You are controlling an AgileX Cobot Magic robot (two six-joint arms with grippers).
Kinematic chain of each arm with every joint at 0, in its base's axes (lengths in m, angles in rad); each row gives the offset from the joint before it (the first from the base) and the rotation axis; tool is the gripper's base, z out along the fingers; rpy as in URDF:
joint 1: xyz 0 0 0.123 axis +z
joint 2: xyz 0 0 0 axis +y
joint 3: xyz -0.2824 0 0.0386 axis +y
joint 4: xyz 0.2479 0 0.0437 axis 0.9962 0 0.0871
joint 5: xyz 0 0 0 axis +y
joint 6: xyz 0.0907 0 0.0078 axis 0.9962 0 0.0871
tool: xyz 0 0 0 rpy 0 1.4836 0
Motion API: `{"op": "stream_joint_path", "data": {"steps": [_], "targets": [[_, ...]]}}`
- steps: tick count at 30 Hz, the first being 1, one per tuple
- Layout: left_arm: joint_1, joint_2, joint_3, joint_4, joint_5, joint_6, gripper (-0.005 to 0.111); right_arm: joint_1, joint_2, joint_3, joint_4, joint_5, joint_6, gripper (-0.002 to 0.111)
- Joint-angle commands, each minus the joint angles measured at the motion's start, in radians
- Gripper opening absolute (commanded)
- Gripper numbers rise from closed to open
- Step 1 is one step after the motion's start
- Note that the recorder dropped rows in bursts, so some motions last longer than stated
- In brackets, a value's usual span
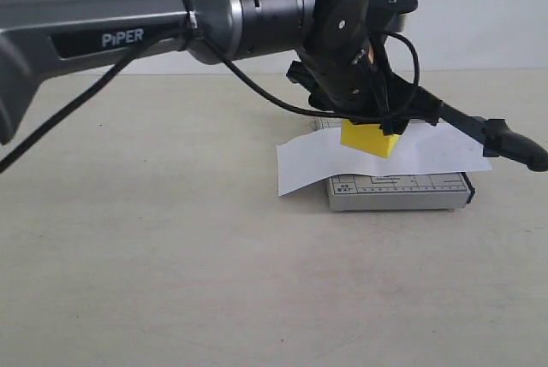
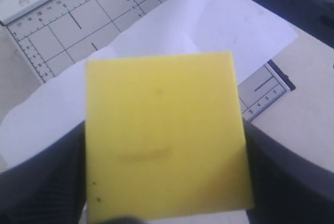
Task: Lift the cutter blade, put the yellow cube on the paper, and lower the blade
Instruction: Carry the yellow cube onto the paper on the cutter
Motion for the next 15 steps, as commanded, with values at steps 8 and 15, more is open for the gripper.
{"op": "stream_joint_path", "data": {"steps": [8,15], "targets": [[-0.005,0.124,-0.167,0.06,0.073,0.004,0.004,0.003,-0.006,0.002,-0.002,-0.018,-0.003,0.0],[-0.003,0.15,-0.176,0.089,0.073,-0.002,0.004,0.003,-0.006,0.002,-0.002,-0.02,-0.005,0.0]]}}
